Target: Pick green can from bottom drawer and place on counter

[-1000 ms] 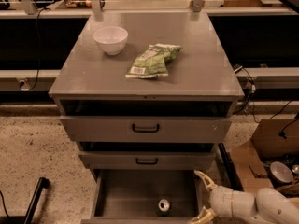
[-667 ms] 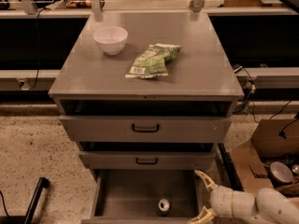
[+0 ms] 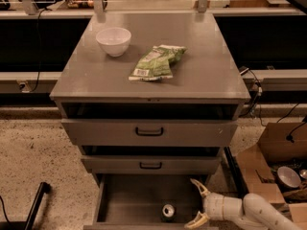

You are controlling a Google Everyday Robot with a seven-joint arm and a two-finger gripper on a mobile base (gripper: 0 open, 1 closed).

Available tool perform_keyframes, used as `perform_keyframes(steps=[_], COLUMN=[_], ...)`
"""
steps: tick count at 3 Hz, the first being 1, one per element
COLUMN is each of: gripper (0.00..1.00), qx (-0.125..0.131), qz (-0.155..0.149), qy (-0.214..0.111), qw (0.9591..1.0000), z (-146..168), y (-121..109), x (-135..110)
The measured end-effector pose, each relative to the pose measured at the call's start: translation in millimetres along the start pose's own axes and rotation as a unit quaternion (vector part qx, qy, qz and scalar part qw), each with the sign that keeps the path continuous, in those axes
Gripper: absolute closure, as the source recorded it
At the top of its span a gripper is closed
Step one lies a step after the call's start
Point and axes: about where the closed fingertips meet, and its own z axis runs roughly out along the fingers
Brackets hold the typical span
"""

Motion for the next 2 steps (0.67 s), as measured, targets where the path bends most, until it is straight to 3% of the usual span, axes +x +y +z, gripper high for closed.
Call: perform_keyframes(steps=[1, 2], gripper=[0.00, 0.00], qx=[0.011, 0.010], qz=[0.016, 0.017], qy=[-0.009, -0.009], qw=[0.9998, 0.9998], z=[11.4, 12.3], y=[0.5, 1.7], x=[21.1, 20.5])
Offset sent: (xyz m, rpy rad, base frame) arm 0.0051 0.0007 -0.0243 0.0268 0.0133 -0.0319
